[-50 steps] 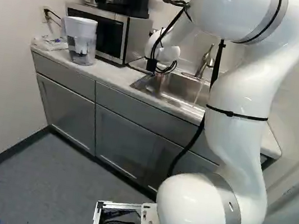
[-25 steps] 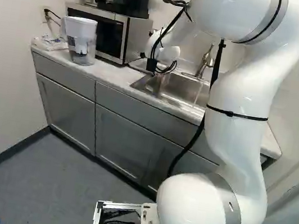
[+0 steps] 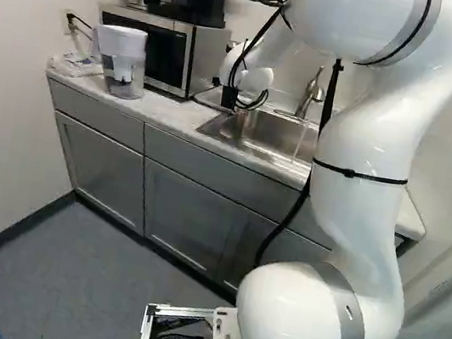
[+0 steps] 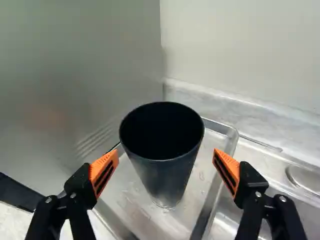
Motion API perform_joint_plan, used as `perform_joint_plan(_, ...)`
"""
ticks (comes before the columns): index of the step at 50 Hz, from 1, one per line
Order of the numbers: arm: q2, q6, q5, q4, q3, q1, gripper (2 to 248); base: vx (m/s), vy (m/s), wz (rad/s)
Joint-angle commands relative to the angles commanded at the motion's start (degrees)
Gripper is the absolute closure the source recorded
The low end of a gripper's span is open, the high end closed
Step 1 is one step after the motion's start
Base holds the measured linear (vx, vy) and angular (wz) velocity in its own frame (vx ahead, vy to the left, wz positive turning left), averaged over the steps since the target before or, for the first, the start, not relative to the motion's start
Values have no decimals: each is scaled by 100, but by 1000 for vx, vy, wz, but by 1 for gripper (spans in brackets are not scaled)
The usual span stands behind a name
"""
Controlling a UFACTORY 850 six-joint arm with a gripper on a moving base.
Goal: Rinse the cup and place it in the tray
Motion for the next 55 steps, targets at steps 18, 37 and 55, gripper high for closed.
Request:
perform_joint_plan(18, 148, 0, 0, 0, -49, 0, 3, 0, 0, 0)
perform_joint_plan(37, 292, 0, 0, 0, -119, 0, 3, 0, 0, 0)
perform_joint_plan(55, 412, 0, 0, 0, -197, 0, 3, 0, 0, 0)
